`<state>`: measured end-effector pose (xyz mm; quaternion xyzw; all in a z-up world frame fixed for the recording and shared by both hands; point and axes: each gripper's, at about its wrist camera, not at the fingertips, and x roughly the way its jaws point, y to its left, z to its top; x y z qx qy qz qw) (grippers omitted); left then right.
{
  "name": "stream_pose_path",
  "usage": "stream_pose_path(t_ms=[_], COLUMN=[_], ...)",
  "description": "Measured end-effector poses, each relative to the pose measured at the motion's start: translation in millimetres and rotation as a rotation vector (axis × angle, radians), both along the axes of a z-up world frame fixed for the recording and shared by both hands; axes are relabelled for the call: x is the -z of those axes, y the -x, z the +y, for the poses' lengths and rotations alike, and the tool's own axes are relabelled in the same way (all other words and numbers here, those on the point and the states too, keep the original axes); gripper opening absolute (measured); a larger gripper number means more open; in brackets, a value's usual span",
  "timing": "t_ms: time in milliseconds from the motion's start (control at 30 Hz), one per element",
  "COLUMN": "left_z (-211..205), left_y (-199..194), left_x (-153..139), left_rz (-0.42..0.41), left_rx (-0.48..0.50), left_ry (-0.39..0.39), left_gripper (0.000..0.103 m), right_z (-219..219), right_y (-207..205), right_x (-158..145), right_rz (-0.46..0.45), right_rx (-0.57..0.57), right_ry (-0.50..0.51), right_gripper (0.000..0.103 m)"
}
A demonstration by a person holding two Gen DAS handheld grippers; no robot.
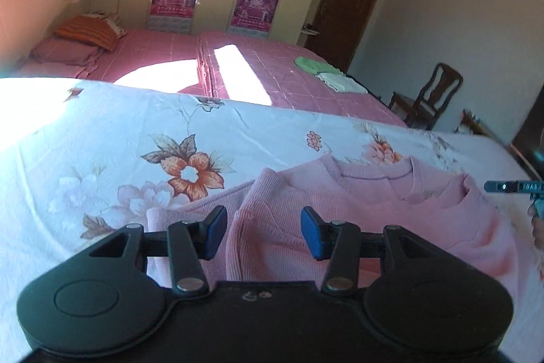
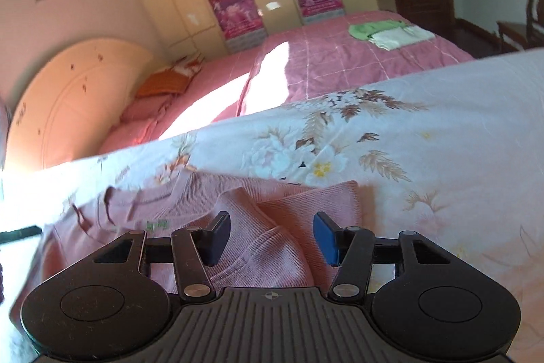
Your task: Fold small clothes
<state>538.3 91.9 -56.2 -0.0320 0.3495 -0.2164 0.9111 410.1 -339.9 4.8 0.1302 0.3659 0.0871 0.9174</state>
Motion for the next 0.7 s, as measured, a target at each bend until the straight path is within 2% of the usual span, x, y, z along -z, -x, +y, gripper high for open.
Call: stream_pose_path(t_ms=[133, 200, 233, 267, 300, 333, 367, 400, 433, 467, 500, 567, 633, 700], left_z=[-17, -22, -24, -24, -25, -22, -17, -10, 3, 13, 22, 31, 25, 18], left_y=[-10, -18, -19, -19, -18, -15, -7, 3, 19, 26, 28, 19, 12, 8], left_x=[5, 14, 17, 19, 20, 20, 14, 7, -3, -6, -4, 9, 12, 9], left_rz=[-0.007, 0.012, 0.014, 0.01, 0.005, -0.01, -0.06, -0.121, -0.205, -0.229, -0.224, -0.156, -0.133, -0.127], left_rx=[0.093, 0.113, 0.122, 0.135, 0.144, 0.14, 0.126, 0.112, 0.083, 0.037, -0.022, -0.1, -0.119, -0.117], left_ry=[-0.108, -0.134, -0.139, -0.144, -0.151, -0.138, -0.091, -0.033, 0.069, 0.124, 0.166, 0.233, 0.235, 0.215], left_gripper=[0.044, 0.043, 0.041, 0.03, 0.019, 0.013, 0.012, 0.011, 0.011, 0.011, 0.011, 0.011, 0.011, 0.011], right_z=[30, 40, 42, 42, 41, 38, 35, 30, 22, 9, -3, -23, -27, -17], right_y=[-7, -12, -15, -15, -15, -15, -12, -6, 1, 9, 13, 3, -9, -15], right_x=[14, 24, 30, 31, 31, 29, 26, 20, 12, 1, -2, 10, 16, 11], right_rz=[0.016, 0.044, 0.047, 0.039, 0.031, 0.015, -0.009, -0.048, -0.1, -0.155, -0.184, -0.129, -0.102, -0.111], right_rx=[-0.113, -0.154, -0.158, -0.157, -0.152, -0.143, -0.139, -0.133, -0.117, -0.068, -0.011, 0.108, 0.144, 0.129], right_ry=[0.161, 0.223, 0.263, 0.275, 0.267, 0.257, 0.24, 0.207, 0.152, 0.069, 0.007, -0.063, -0.11, -0.073], right_gripper=[0.055, 0.043, 0.03, 0.021, 0.017, 0.011, 0.009, 0.009, 0.008, 0.008, 0.008, 0.008, 0.008, 0.008])
